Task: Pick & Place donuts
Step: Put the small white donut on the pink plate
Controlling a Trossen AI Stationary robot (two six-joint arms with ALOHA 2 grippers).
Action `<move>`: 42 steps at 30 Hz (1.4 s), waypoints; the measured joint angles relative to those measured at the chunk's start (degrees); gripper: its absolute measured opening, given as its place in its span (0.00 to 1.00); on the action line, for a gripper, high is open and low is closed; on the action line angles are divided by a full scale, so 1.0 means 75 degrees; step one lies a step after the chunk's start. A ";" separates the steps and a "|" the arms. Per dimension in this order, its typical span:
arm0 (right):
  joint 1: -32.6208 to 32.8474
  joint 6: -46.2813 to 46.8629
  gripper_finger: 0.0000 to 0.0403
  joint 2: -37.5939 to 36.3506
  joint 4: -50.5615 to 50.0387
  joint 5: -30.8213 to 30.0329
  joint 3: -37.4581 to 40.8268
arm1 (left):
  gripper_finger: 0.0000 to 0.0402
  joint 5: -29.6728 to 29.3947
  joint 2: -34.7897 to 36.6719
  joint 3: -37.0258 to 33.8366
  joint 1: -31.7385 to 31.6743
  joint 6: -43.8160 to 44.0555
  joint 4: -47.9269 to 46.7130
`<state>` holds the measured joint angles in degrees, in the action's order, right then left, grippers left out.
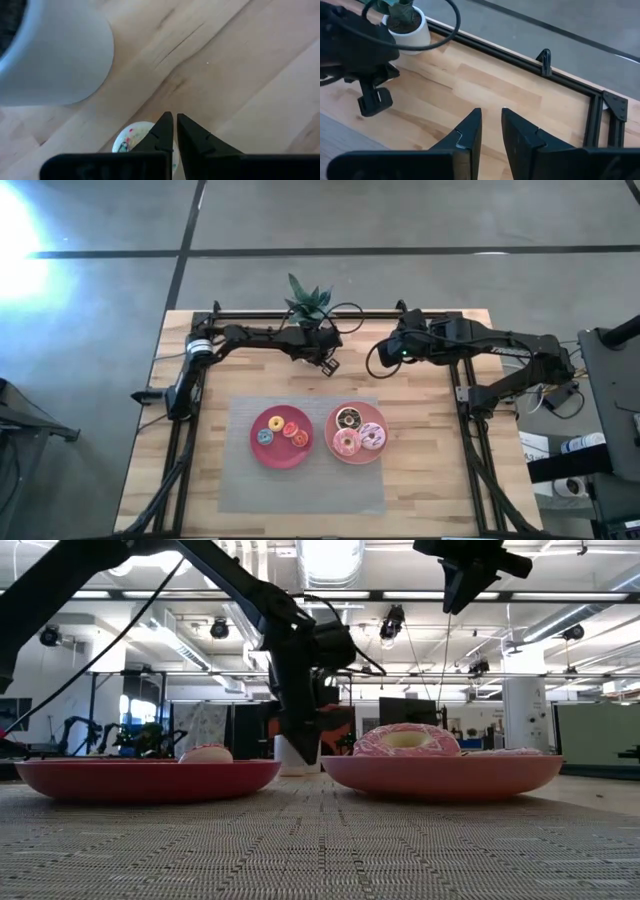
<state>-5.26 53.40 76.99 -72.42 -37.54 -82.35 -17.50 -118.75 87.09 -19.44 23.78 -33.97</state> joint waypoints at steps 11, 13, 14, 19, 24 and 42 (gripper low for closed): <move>0.0000 0.0001 0.16 0.0000 0.0067 -0.0020 0.0012 | 0.00 -0.0084 -0.0165 -0.0003 -0.0213 -0.0281 -0.0766; 0.0000 0.0009 0.16 -0.0002 0.0089 -0.0020 0.0012 | 0.00 -0.0117 -0.0138 -0.0003 -0.0238 -0.0197 -0.1359; 0.0000 0.0019 0.16 -0.0001 0.0097 -0.0020 0.0012 | 0.00 -0.0124 -0.0132 -0.0005 -0.0247 -0.0116 -0.1703; 0.0000 0.0024 0.16 -0.0001 0.0140 -0.0020 0.0012 | 0.00 -0.0497 -0.0009 -0.0261 -0.0165 0.0264 -0.2817; 0.0000 0.0024 0.15 -0.0003 0.0166 -0.0020 0.0012 | 0.00 -0.0596 0.1052 -0.0966 0.0146 0.0609 -0.2502; 0.0000 0.0024 0.15 0.0000 0.0219 -0.0020 0.0012 | 0.07 0.2725 0.6257 -0.7177 -0.1402 0.3669 0.4531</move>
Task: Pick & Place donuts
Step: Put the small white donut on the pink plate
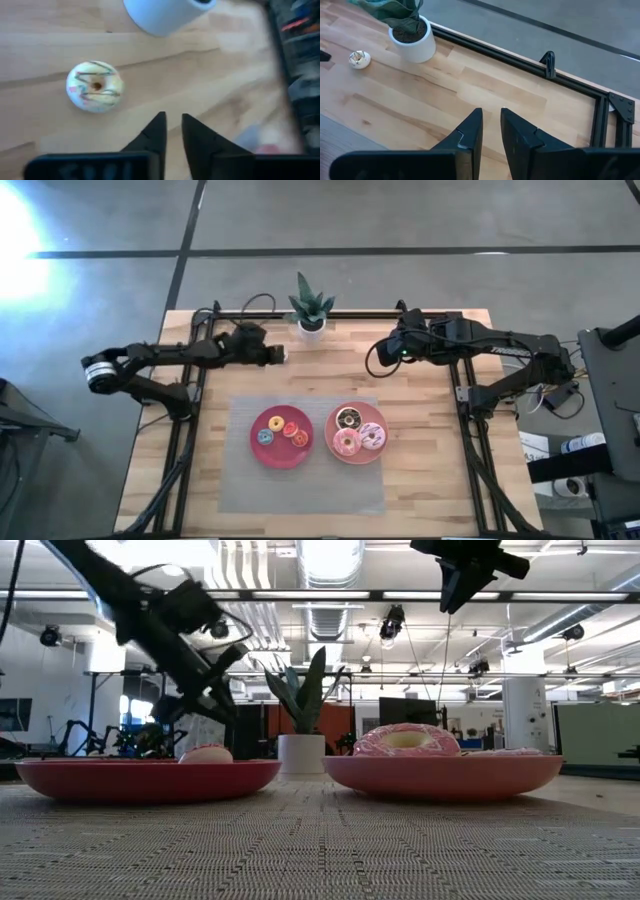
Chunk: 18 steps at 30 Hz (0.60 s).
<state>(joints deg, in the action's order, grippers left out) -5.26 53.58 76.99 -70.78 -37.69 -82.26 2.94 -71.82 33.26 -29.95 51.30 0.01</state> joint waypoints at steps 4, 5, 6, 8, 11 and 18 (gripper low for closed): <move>0.0000 -0.0003 0.15 0.0000 0.0106 0.0000 0.0003 | 0.21 0.0307 -0.0200 -0.0217 -0.0725 0.0105 0.0320; 0.0000 -0.0006 0.15 0.0000 0.0124 0.0000 0.0003 | 0.24 0.0191 -0.0273 -0.0187 -0.0850 -0.0027 0.0214; 0.0000 -0.0006 0.15 0.0000 0.0124 0.0000 0.0003 | 0.27 0.0050 -0.0349 -0.0086 -0.0959 -0.0157 -0.0029; 0.0000 -0.0009 0.15 0.0000 0.0127 0.0000 0.0003 | 0.32 -0.0094 -0.0521 0.0171 -0.1144 -0.0462 -0.0634; 0.0000 -0.0003 0.15 0.0000 0.0141 0.0001 0.0004 | 0.35 -0.0271 -0.0931 0.0675 -0.1289 -0.0906 -0.1264; 0.0000 -0.0004 0.16 0.0000 0.0154 0.0002 0.0006 | 0.36 -0.0168 -0.2228 0.1770 -0.1297 -0.1739 -0.1892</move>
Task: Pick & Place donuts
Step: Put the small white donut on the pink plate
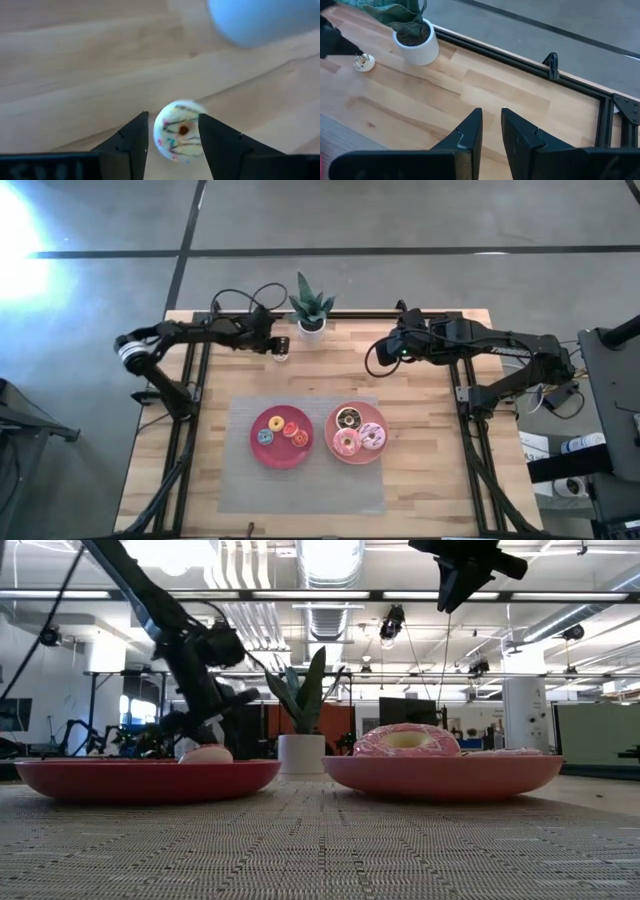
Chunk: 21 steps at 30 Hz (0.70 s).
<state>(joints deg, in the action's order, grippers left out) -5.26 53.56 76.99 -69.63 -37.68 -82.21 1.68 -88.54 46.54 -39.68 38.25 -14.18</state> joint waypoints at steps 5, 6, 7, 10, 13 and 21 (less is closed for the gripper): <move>0.0000 0.0001 0.16 0.0000 -0.0009 0.0012 0.0000 | 0.36 -0.0008 -0.0673 0.0522 0.0006 -0.0463 -0.0856; 0.0000 0.0001 0.16 0.0000 -0.0012 0.0019 0.0000 | 0.36 -0.0013 -0.0726 0.0562 0.0006 -0.0562 -0.0908; 0.0000 0.0001 0.17 0.0000 -0.0020 0.0022 0.0000 | 0.35 -0.0014 -0.0742 0.0569 0.0006 -0.0661 -0.0925; 0.0000 0.0001 0.17 0.0000 -0.0035 0.0022 0.0006 | 0.34 -0.0016 -0.0742 0.0531 0.0006 -0.0835 -0.0878; 0.0000 -0.0019 0.18 0.0000 -0.0037 0.0019 0.0009 | 0.29 -0.0011 -0.0758 0.0517 0.0006 -0.0928 -0.0832; -0.0008 -0.0026 0.17 0.0000 -0.0041 -0.0176 0.0023 | 0.03 -0.0054 -0.0768 0.0505 0.0110 -0.0958 -0.0380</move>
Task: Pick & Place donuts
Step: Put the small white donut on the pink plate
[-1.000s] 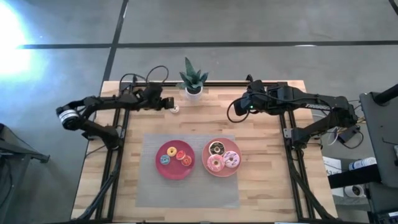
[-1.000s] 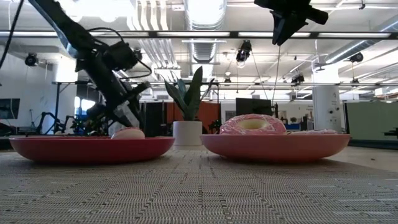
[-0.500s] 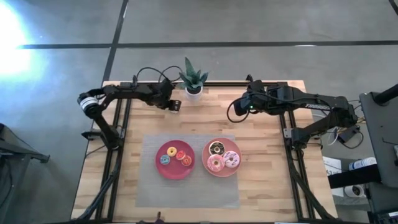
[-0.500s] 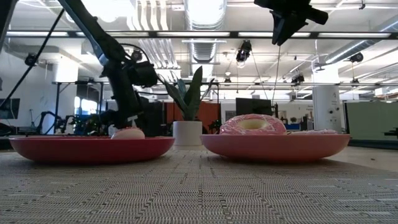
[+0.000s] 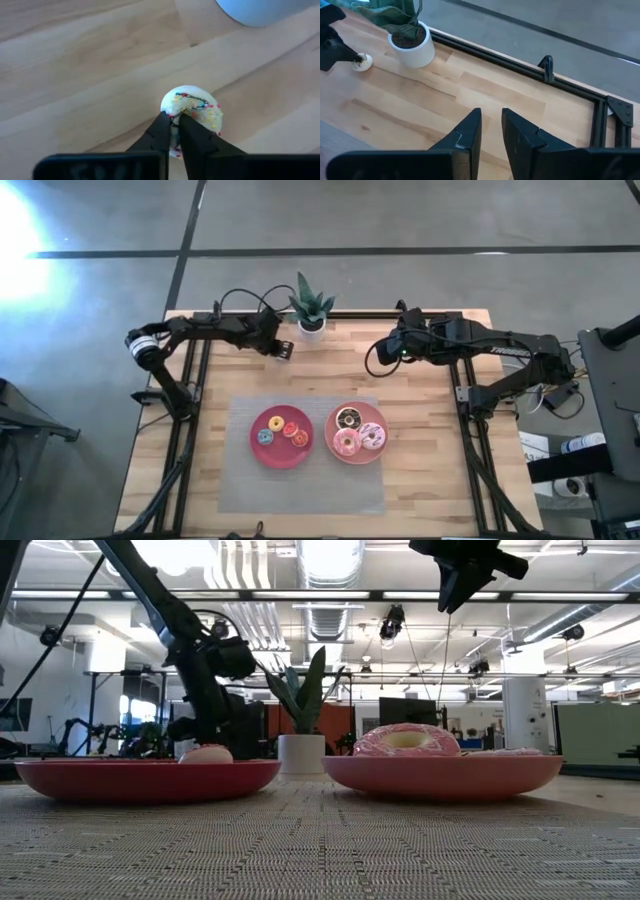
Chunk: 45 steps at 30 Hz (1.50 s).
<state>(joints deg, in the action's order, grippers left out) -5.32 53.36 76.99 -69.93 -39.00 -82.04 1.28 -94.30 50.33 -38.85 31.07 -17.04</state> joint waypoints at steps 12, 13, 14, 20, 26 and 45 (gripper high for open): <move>0.0002 0.0050 0.18 0.0000 0.0006 -0.0004 0.0000 | 0.00 0.0367 0.2060 -0.0243 0.1626 -0.1197 -0.2069; 0.0003 0.0031 0.18 0.0000 0.0006 -0.0004 0.0000 | 0.00 0.0553 0.2442 -0.0291 0.2012 -0.1237 -0.2080; 0.0003 0.0027 0.18 0.0000 0.0006 -0.0004 0.0000 | 0.00 0.0682 0.2822 -0.0321 0.2428 -0.1214 -0.2071; 0.0002 -0.0204 0.17 0.0000 0.0038 -0.0007 0.0000 | 0.00 0.0483 0.3882 -0.0755 0.5317 -0.0576 -0.2375; 0.0002 -0.0402 0.19 0.0000 0.0048 -0.0010 0.0000 | 0.00 -0.0415 0.3306 -0.1144 0.7609 0.0911 -0.1146; 0.0008 -0.0827 0.17 0.0000 0.0050 0.0203 0.0012 | 0.15 -0.0691 0.1037 -0.0414 0.8111 0.2200 -0.0874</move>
<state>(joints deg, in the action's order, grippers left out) -5.26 47.16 76.99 -69.56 -37.47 -81.95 -3.90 -86.53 47.22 21.98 47.57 -23.59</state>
